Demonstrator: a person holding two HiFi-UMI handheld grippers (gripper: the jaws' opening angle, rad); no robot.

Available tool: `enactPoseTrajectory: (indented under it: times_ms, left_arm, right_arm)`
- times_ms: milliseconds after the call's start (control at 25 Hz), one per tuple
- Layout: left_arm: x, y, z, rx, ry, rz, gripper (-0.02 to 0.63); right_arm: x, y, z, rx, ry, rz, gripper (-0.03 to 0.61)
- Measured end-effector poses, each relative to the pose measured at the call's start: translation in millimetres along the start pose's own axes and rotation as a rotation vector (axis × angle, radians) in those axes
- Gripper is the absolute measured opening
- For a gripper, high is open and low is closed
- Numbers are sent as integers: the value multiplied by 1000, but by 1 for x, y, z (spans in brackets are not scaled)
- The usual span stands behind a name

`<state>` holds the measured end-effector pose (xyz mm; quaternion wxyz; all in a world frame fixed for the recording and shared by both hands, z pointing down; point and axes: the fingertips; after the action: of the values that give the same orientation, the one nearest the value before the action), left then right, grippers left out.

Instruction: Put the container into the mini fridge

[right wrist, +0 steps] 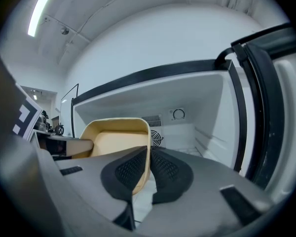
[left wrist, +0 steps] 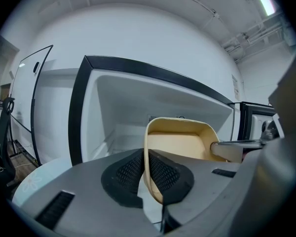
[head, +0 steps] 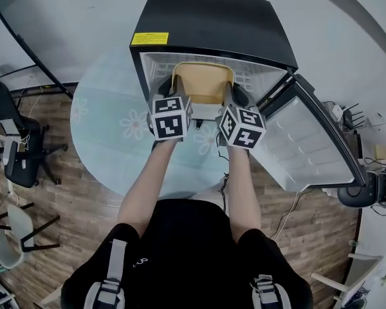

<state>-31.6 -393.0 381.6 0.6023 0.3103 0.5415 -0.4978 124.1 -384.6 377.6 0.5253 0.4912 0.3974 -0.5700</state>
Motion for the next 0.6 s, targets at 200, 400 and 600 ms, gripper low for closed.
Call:
enactPoseTrajectory:
  times_ms: [200, 400, 600]
  left_arm:
    - [0, -3, 23, -6, -8, 2, 9]
    - [-1, -6, 43, -11, -28, 7, 9]
    - [-9, -10, 63, -19, -78, 9, 9]
  right_arm:
    - [1, 7, 19, -11, -9, -12, 25]
    - [-1, 13, 37, -20, -26, -20, 26]
    - [-5, 17, 52, -31, -45, -34, 26]
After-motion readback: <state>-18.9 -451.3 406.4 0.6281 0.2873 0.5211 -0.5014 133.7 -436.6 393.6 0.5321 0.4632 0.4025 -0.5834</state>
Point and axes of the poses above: the fingertips, and each gripper's own axes: z forward along the fingers, y to its right, x out of its top, and after that the axes turned 7 degrees about -x, right-handed
